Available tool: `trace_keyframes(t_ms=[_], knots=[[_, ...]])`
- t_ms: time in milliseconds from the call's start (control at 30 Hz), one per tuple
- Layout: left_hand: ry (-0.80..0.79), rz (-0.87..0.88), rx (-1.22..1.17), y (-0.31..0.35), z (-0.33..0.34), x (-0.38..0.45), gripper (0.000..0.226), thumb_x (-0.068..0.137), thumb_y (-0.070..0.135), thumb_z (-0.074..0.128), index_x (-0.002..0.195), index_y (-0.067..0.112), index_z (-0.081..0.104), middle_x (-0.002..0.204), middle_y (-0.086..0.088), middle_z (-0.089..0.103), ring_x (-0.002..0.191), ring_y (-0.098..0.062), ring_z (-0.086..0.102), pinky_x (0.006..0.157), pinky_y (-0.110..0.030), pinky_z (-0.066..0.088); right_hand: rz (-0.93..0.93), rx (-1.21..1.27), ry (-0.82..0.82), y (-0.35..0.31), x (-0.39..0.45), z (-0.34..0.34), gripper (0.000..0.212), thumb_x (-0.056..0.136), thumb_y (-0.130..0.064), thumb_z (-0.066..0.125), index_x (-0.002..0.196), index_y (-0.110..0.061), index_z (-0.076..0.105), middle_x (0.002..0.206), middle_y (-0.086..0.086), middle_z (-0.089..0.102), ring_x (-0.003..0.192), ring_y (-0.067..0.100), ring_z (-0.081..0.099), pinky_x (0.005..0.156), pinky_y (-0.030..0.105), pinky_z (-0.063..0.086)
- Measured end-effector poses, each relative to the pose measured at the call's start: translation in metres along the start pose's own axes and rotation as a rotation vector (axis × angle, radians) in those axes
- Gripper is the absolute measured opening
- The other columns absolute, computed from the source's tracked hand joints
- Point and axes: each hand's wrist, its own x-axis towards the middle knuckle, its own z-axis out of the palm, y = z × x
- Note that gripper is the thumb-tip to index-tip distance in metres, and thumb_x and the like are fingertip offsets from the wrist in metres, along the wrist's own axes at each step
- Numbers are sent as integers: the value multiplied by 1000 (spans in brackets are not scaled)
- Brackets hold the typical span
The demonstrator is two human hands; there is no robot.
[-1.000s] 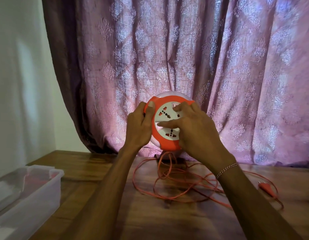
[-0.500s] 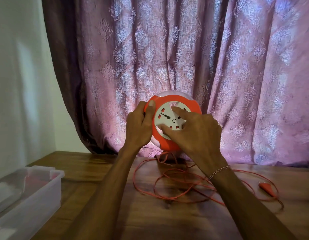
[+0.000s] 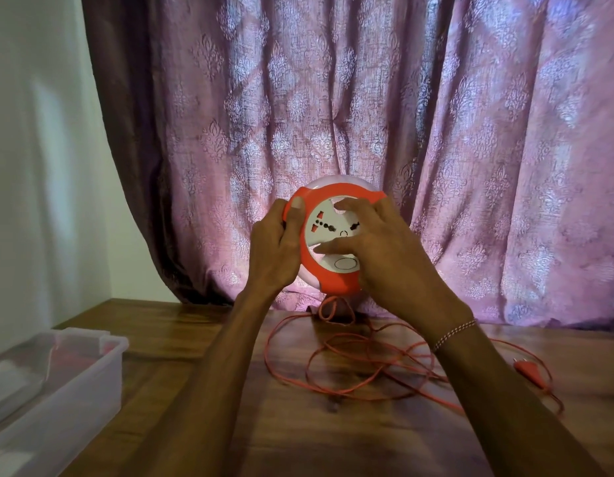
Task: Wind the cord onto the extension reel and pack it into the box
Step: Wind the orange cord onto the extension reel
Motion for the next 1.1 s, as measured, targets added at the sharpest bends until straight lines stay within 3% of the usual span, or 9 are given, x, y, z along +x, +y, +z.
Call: trace_keyframes(t_ms=[167, 333, 600, 767, 1000, 1100], knots=[[-12, 6, 14, 1, 0, -2, 59, 98, 64, 39, 83, 9, 54, 69, -3, 65, 68, -26, 63, 65, -56, 53, 26, -77, 16, 0, -1, 1, 52, 64, -24, 84, 110, -43, 71, 128, 7, 56, 110, 37, 48, 83, 47, 41], [-24, 9, 44, 2, 0, -2, 55, 98, 65, 39, 81, 15, 55, 71, 2, 68, 69, -18, 66, 66, -52, 55, 62, -78, 44, 0, -2, 5, 54, 65, -27, 79, 114, -48, 67, 123, 8, 55, 109, 35, 49, 79, 45, 42], [-12, 22, 37, 1, 2, -2, 61, 98, 65, 39, 83, 8, 54, 71, -11, 66, 71, -35, 65, 66, -58, 54, 120, -49, 120, 2, -2, 7, 53, 72, -27, 68, 120, -48, 63, 105, 8, 55, 103, 32, 54, 75, 42, 46], [-19, 21, 54, 1, 2, -3, 66, 97, 69, 37, 87, 7, 58, 74, -12, 69, 70, -33, 68, 65, -58, 55, 205, 11, 168, -2, -5, 10, 57, 64, -36, 73, 119, -46, 65, 98, 9, 59, 92, 32, 61, 73, 40, 53], [-20, 36, 79, 2, 3, -2, 56, 98, 65, 38, 79, 16, 54, 66, -5, 65, 64, -26, 65, 63, -58, 53, 300, 119, 198, -7, -7, 20, 59, 68, -51, 67, 126, -47, 60, 118, 8, 63, 103, 31, 63, 84, 41, 54], [2, 32, 74, 2, 4, -3, 49, 99, 62, 40, 71, 22, 46, 59, 3, 55, 59, -19, 51, 64, -55, 49, 398, 128, 326, -9, -2, 19, 61, 63, -66, 69, 118, -39, 68, 100, 2, 75, 90, 29, 69, 76, 36, 55]])
